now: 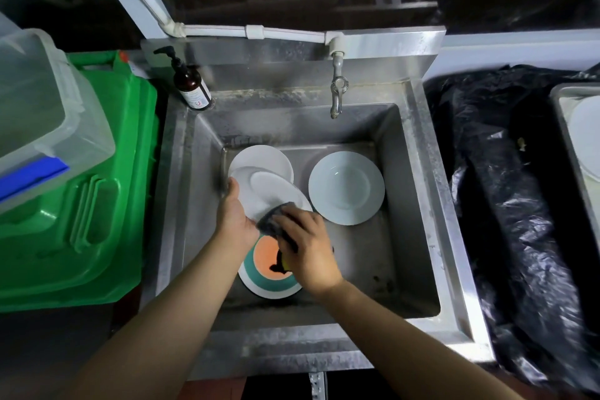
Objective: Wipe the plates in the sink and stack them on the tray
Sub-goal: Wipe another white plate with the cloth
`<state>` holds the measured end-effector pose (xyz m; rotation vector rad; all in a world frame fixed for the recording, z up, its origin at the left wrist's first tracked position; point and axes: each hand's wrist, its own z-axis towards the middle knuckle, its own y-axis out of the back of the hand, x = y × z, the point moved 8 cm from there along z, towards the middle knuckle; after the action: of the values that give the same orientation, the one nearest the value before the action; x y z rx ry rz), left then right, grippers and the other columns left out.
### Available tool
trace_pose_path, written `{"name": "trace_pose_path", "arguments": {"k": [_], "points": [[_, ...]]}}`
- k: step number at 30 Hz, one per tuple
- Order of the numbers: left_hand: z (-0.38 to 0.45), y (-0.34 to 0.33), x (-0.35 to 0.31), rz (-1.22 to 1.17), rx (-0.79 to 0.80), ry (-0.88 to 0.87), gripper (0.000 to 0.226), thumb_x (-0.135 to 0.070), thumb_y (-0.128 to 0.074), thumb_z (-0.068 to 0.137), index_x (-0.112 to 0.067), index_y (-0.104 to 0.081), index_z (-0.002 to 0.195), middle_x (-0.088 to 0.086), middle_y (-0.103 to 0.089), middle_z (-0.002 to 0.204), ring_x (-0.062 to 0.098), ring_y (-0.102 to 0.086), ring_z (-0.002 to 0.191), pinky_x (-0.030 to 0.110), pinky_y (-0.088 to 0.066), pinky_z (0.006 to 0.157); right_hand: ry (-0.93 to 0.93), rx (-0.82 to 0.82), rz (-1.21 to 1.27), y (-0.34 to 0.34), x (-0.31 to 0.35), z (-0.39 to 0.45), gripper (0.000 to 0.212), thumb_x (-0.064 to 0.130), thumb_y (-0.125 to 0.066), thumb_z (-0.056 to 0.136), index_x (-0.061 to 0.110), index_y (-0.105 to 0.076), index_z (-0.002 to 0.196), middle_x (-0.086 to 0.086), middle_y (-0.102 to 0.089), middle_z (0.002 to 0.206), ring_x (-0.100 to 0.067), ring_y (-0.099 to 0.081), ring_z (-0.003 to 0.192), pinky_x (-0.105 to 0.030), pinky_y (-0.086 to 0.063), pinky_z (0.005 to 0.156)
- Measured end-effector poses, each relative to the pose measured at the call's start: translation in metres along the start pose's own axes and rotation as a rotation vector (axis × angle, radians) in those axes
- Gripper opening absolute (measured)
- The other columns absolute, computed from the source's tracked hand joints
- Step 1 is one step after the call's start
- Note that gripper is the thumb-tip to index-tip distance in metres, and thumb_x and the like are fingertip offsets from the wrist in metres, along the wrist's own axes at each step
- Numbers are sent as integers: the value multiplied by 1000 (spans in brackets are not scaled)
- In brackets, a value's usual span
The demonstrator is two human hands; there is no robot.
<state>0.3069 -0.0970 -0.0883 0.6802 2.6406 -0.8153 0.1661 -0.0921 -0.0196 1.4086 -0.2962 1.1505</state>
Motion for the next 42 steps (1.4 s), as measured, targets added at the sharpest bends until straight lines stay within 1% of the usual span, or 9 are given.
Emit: {"name": "trace_pose_path", "arguments": {"k": [2,4,7,11,19,25,29,35,42], "points": [[-5,6,3,2,-8,51,90,-77,-41,91,1,-57,134,30,-68,112,41,-71,90,46,-62,77,136,8,-24,-5,18,0,24,20,-65,96,16,-70,119,-2,-60,131,-31,-54,105,-35,-44,98],[-10,10,-4,-47,68,11,87,-72,-38,95,-1,-50,144,31,-64,126,43,-69,101,50,-62,78,179,19,-50,-5,16,2,23,21,-64,97,17,-70,119,-1,-59,134,-32,-53,105,-35,-45,97],[-14,20,-22,-94,169,-134,70,-58,-31,105,-8,-41,154,23,-51,149,39,-58,127,53,-56,96,31,-28,-56,6,-13,8,25,20,-64,96,19,-69,120,1,-57,134,-31,-52,107,-35,-45,97],[-26,28,-32,25,165,-174,57,-48,-30,109,-13,-48,150,14,-59,145,29,-63,124,44,-59,91,-155,-31,-36,16,-54,25,28,7,-65,90,16,-71,116,-1,-63,122,-25,-58,105,-35,-47,96],[-42,9,-14,555,153,-107,27,-32,-46,107,-23,-62,128,6,-67,133,29,-62,122,45,-50,100,-746,311,77,10,-97,34,14,26,-53,94,15,-61,93,-4,-67,87,-30,-60,86,-38,-48,74],[-52,-30,10,1452,398,-410,48,-25,-50,107,-50,-37,147,-17,-45,149,5,-40,139,21,-33,111,-1180,99,649,16,-103,15,19,29,-65,88,10,-67,88,-15,-63,86,-27,-61,77,-36,-50,72],[-44,-28,26,1814,495,-460,55,-33,-45,109,-55,-23,154,-18,-28,164,8,-23,153,37,-22,126,-1217,152,772,23,-97,6,40,39,-77,85,4,-69,104,-17,-73,91,-31,-70,82,-43,-59,87],[-45,-33,41,2323,595,-808,61,-35,-34,111,-59,7,150,-18,-10,168,24,-10,158,54,-20,124,-1321,81,643,49,-100,-13,19,12,-77,82,2,-66,92,-14,-63,77,-25,-61,58,-28,-54,54],[-46,-69,36,2390,525,-894,62,-47,-43,104,-38,-20,161,3,-18,170,34,-17,156,51,-20,123,-1343,-114,564,101,-112,-27,49,20,-84,61,-1,-64,100,-21,-70,95,-35,-71,82,-51,-61,78]]}}
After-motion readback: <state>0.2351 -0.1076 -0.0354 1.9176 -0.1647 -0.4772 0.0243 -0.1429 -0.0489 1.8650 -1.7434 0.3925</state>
